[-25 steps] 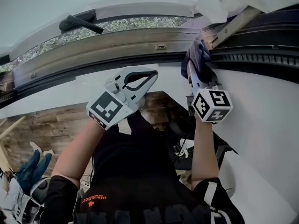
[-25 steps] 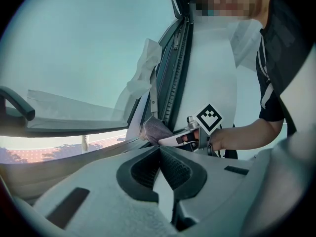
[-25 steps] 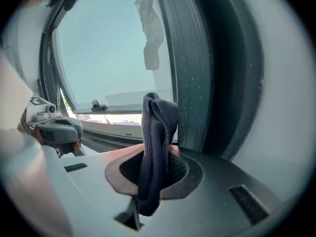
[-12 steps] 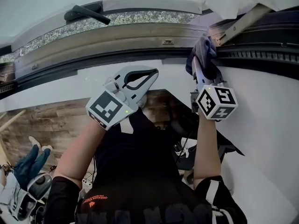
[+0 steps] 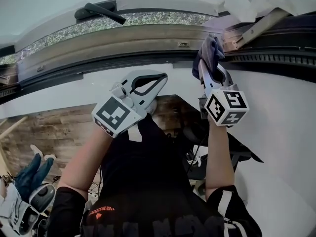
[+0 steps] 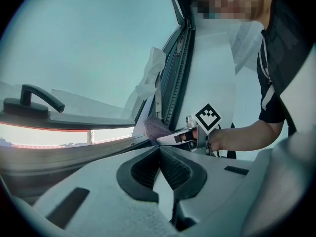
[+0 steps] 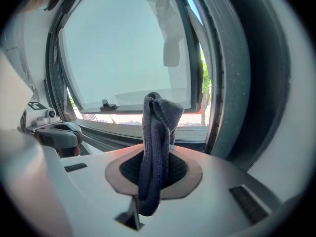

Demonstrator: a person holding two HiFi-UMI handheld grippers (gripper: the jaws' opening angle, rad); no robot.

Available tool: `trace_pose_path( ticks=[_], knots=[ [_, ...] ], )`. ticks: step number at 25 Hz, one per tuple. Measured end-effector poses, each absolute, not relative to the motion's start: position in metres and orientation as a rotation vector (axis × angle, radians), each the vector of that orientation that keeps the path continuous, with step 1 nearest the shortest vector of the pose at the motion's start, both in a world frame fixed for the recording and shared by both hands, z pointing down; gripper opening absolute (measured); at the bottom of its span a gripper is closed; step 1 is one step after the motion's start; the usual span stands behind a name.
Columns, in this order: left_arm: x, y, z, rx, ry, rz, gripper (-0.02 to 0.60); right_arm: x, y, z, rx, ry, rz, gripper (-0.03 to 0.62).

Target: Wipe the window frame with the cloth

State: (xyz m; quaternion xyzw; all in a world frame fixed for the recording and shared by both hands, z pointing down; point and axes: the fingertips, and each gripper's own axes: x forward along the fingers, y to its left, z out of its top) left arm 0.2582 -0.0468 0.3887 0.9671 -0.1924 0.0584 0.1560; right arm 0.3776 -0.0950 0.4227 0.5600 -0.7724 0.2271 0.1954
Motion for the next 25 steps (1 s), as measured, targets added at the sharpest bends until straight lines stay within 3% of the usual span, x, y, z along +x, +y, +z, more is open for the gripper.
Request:
trace_pose_path(
  ticks=[25],
  knots=[
    [0.155,-0.047,0.389,2.748,-0.679,0.134,0.018,0.269,-0.095,0.425,1.44,-2.216,0.622,0.049]
  ],
)
